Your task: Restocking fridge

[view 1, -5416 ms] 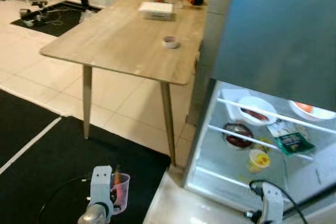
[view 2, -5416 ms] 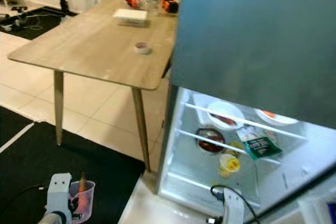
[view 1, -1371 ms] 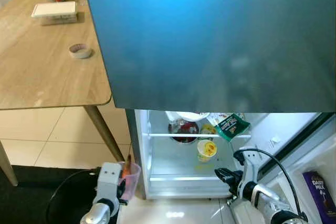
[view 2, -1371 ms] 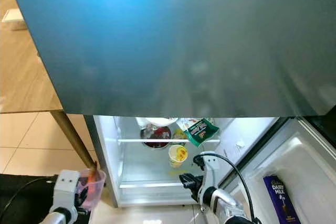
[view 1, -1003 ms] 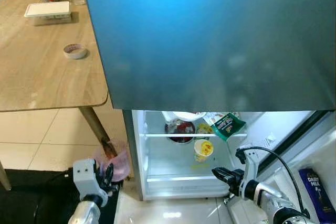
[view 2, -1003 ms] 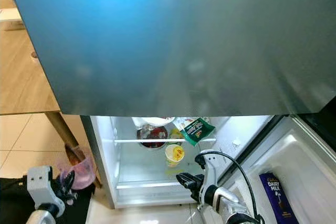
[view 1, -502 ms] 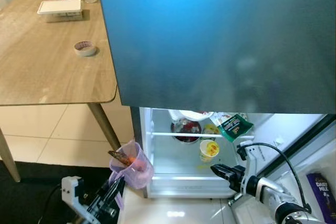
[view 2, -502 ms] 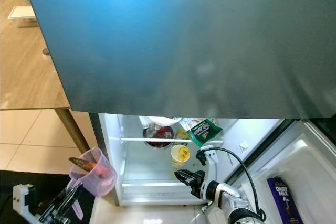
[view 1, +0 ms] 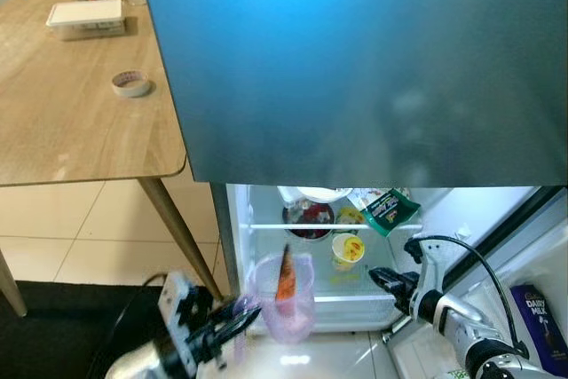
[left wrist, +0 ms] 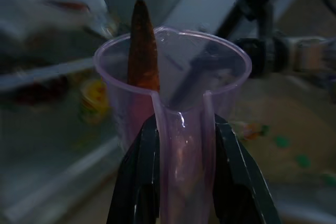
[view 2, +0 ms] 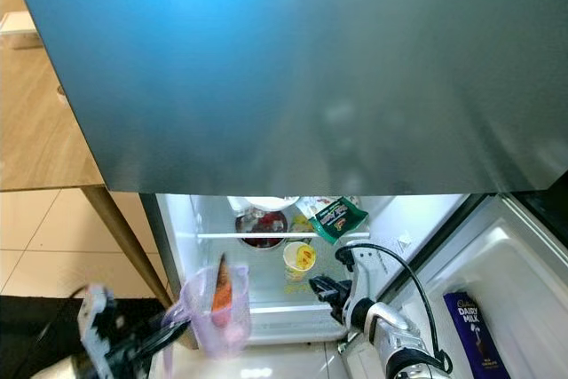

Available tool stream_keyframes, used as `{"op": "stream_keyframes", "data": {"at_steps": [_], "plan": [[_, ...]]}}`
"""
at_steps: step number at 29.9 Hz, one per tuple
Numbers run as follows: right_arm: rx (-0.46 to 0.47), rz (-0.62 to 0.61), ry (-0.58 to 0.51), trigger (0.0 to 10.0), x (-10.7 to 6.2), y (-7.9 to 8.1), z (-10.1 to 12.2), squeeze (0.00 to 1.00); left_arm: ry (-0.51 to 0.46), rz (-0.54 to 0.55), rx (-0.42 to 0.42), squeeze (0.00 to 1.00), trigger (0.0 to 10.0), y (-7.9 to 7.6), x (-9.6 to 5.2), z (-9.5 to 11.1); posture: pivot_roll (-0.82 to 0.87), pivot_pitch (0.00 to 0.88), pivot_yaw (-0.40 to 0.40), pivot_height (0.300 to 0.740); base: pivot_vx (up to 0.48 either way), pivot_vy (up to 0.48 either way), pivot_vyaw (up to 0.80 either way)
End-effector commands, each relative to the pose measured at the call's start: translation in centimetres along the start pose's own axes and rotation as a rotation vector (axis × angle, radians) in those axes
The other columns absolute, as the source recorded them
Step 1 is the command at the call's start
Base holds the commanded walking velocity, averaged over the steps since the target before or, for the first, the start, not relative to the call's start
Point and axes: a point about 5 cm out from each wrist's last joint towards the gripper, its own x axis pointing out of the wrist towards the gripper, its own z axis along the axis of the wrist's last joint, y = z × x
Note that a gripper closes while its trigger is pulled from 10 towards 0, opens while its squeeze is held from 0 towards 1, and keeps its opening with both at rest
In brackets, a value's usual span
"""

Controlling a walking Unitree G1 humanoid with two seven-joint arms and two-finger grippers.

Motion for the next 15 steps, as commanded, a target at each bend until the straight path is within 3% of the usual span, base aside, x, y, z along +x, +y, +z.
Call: {"op": "stream_keyframes", "data": {"at_steps": [1, 4, 5, 8, 15], "plan": [[-0.007, -0.044, -0.009, 10.0, 0.0, -0.2, 0.2, 0.00, 0.001, -0.011, 0.049, 0.00, 10.0, -0.2, 0.6, 0.5, 0.12, 0.027, -0.066, 0.740, 0.000, 0.000, 0.00], [-0.038, -0.104, -0.008, 10.0, 0.0, -0.5, 0.3, 0.00, -0.020, -0.021, 0.141, 0.00, 10.0, 0.2, 3.2, 2.1, 0.12, 0.030, -0.062, 0.740, 0.000, 0.000, 0.00], [-0.038, -0.104, -0.008, 10.0, 0.0, -0.5, 0.3, 0.00, -0.020, -0.021, 0.141, 0.00, 10.0, 0.2, 3.2, 2.1, 0.12, 0.030, -0.062, 0.740, 0.000, 0.000, 0.00], [-0.021, -0.128, -0.029, 10.0, 0.2, -0.5, 0.7, 0.00, -0.090, -0.058, 0.184, 0.00, 10.0, 0.1, 6.4, 4.1, 0.10, 0.026, -0.056, 0.740, 0.000, 0.000, 0.00], [-0.005, -0.150, -0.051, 10.0, 0.4, -0.7, 1.5, 0.00, -0.091, -0.177, 0.206, 0.00, 10.0, -1.5, 9.2, 4.4, 0.09, 0.023, -0.048, 0.740, 0.000, 0.000, 0.00]]}}
